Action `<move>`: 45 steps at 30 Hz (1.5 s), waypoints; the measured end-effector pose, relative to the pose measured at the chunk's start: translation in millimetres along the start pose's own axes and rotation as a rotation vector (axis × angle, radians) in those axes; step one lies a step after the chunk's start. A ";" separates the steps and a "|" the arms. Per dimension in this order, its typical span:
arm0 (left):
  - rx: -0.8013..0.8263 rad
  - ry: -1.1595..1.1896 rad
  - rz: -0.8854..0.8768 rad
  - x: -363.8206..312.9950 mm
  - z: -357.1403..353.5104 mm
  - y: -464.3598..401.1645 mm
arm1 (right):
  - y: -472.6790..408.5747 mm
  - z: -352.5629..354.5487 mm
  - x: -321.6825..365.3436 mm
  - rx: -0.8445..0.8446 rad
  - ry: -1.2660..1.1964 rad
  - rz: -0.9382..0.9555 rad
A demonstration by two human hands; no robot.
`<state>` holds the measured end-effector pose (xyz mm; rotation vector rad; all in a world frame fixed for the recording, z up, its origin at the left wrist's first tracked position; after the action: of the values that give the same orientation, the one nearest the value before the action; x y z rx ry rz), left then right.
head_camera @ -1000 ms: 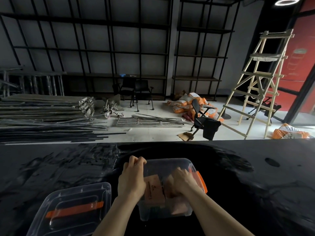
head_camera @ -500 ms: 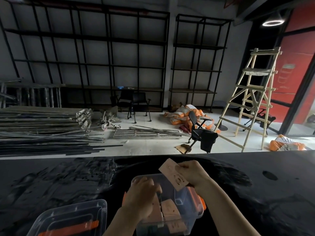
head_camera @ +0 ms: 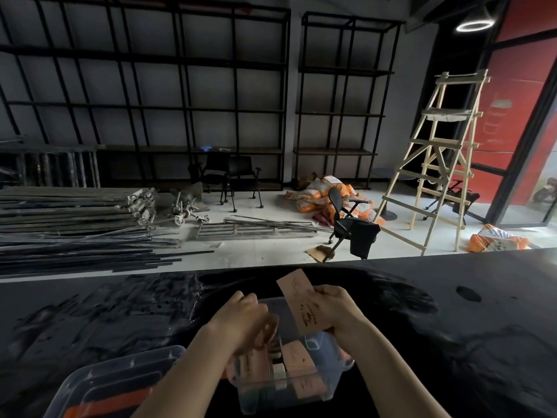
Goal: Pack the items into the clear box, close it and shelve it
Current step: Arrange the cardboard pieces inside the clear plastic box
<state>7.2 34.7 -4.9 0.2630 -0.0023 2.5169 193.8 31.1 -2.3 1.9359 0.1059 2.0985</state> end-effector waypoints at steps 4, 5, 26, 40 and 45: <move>0.022 0.024 -0.024 5.2 3.7 1.3 | -0.2 -2.6 -6.1 0.008 -0.016 -0.010; 0.025 0.035 -0.037 7.2 4.4 0.7 | -0.7 -3.0 -7.3 0.019 -0.019 -0.011; -0.508 1.503 0.682 3.6 26.2 -11.7 | -1.4 -25.8 -6.7 0.282 0.159 0.183; 0.236 0.389 0.075 -56.4 -17.1 -45.2 | -13.9 18.0 -15.8 -0.303 0.172 0.318; 0.322 0.009 -0.217 -66.9 -47.6 -61.1 | -14.3 18.4 -21.0 -0.304 0.156 0.347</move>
<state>86.7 49.5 -67.7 0.3605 0.4151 2.2935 215.4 36.9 -24.3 1.7028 -0.5231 2.3129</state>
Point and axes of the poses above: each hand's wrist, its own y-axis away from the middle knuckle, its own z-axis out of the back of the hand, x = y × z, the point moved 2 cm from there along -y, towards the middle knuckle, and after that the axes turned 3 degrees about -y, right-handed, at the moved point
